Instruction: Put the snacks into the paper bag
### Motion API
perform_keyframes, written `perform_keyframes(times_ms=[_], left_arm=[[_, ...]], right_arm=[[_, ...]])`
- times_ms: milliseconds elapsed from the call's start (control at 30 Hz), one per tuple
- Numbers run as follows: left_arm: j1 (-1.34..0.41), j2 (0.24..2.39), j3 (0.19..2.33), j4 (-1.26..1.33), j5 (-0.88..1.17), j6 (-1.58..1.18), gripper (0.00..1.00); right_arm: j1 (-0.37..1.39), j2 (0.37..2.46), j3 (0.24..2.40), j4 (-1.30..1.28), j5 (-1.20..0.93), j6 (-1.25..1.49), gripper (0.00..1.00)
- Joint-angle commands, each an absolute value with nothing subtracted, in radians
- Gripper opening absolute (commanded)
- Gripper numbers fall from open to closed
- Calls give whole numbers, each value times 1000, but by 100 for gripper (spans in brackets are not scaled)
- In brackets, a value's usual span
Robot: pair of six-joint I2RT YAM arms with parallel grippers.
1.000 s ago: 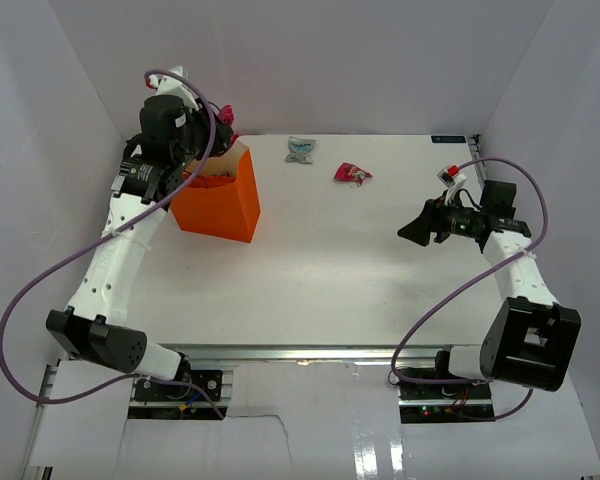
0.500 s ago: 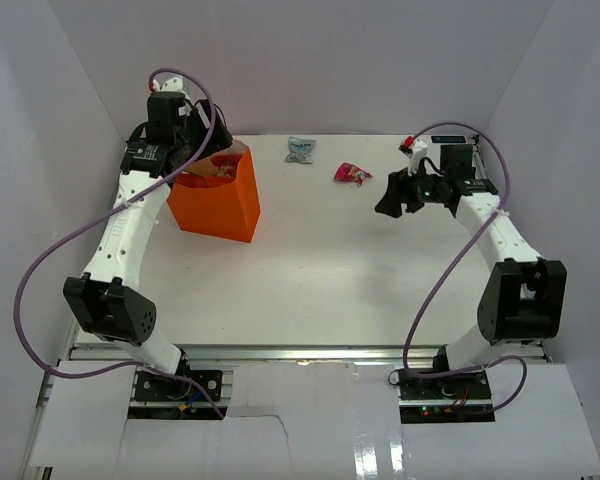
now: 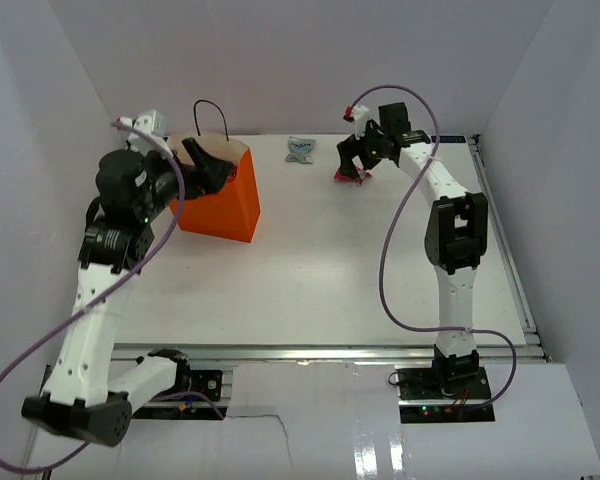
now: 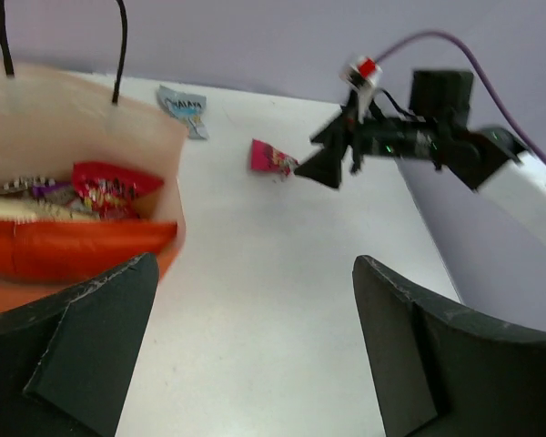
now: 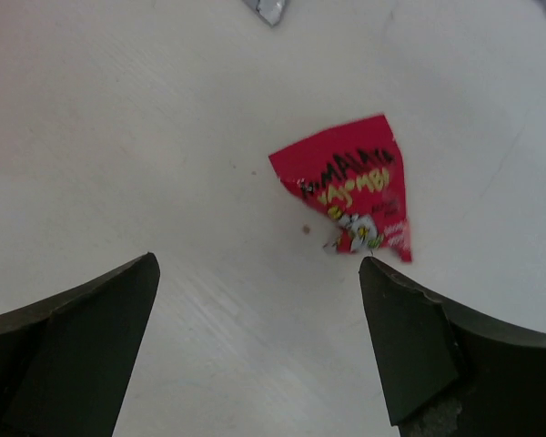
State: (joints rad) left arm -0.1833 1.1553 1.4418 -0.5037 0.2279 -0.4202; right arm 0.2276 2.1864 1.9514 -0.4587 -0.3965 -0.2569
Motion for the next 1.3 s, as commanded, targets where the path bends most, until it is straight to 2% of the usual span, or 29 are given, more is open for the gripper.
perform_keyframes(times_ms=[0,200,467,700,867,1000,1100,1267], left_arm=[[-179,967,1260,-459,295,-463,98],[-179,721,1029,-560,201,-541,98],[-179,620,925,-601,202,-594,98],[-179,649,907,-586,232,-604,98],[-179,626,874,-569,232,-637,98],[-179,617,865,-565,233,-646,98],[-179,617,864,-558,238,-647,98],[-179,609,854,-543,242,-647,98]], right_arm=[[268,2267,2158,-627,-440,-774,97],[267,2336,2163,-629,-290,-1176,97],[267,2473,2290,-588,-248,-1160,100],[267,2536,2275,-529,-224,-1117,82],[261,2531,2253,-543,-268,-1092,55],[258,2507,2189,-577,-320,-1094,41],[258,2448,2097,-588,-371,-1088,31],[261,2217,1921,-560,-567,-1031,24]])
